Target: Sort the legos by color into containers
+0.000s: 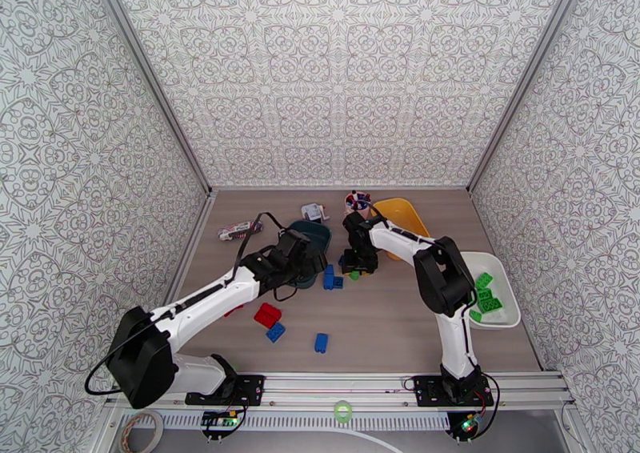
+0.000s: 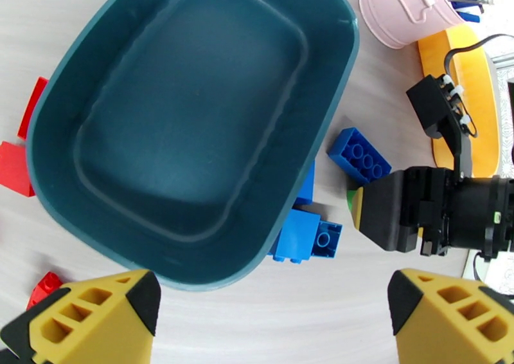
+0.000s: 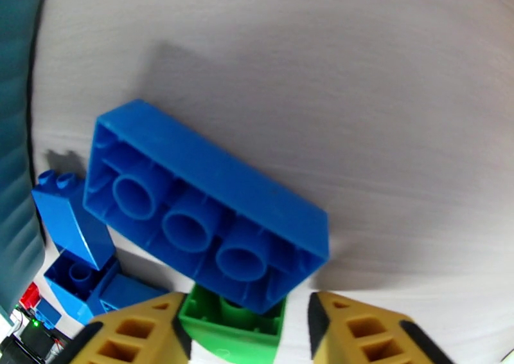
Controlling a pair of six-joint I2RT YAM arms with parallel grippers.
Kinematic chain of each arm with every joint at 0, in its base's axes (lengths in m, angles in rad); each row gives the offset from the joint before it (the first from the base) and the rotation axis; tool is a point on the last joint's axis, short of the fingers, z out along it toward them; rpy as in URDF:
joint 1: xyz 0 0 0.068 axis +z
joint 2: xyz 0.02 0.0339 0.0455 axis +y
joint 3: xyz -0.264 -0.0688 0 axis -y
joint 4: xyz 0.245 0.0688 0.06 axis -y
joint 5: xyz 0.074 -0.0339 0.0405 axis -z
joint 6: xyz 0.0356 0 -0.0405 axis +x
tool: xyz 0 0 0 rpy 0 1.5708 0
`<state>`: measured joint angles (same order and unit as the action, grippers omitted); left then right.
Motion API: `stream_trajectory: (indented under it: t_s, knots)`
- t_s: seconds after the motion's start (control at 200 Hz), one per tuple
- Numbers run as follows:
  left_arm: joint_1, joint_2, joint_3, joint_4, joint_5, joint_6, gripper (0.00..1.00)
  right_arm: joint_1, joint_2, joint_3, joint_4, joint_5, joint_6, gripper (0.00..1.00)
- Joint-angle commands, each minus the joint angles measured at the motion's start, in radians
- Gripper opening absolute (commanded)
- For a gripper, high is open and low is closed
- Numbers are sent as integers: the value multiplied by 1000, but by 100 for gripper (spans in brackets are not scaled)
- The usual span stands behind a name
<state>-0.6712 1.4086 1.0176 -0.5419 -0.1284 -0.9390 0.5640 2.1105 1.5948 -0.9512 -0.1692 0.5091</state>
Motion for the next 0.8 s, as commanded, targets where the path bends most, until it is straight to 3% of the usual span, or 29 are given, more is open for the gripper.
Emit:
stream_trajectory:
  t_s: [0.0, 0.215, 0.445, 0.795]
  knots:
    - [-1, 35, 60, 1, 9, 24, 99, 8, -14, -7, -5, 27, 10, 43]
    - [-41, 112, 142, 0, 15, 56, 99, 9, -100, -72, 6, 42, 25, 33]
    - [-103, 221, 246, 23, 57, 112, 99, -19, -241, -142, -10, 73, 47, 29]
    - [-199, 449, 524, 16, 217, 278, 99, -272, -552, -267, -95, 152, 59, 27]
